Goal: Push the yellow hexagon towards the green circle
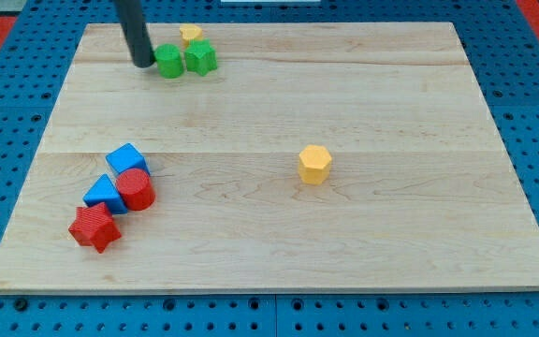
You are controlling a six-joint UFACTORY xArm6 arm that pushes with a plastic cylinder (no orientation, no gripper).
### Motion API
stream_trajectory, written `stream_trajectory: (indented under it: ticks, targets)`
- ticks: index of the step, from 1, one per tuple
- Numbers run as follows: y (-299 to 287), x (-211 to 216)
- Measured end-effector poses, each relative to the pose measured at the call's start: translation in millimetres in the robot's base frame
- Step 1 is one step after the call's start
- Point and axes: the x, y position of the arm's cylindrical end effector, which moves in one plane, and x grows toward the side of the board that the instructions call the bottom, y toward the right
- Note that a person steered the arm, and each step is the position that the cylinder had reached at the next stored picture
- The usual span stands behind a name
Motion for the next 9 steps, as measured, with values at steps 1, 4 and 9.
stream_trajectory:
  ticks: [1, 4, 9]
  targets:
    - [18.1, 0.7]
    - [199.0, 85.8]
    - [172.2, 172.9]
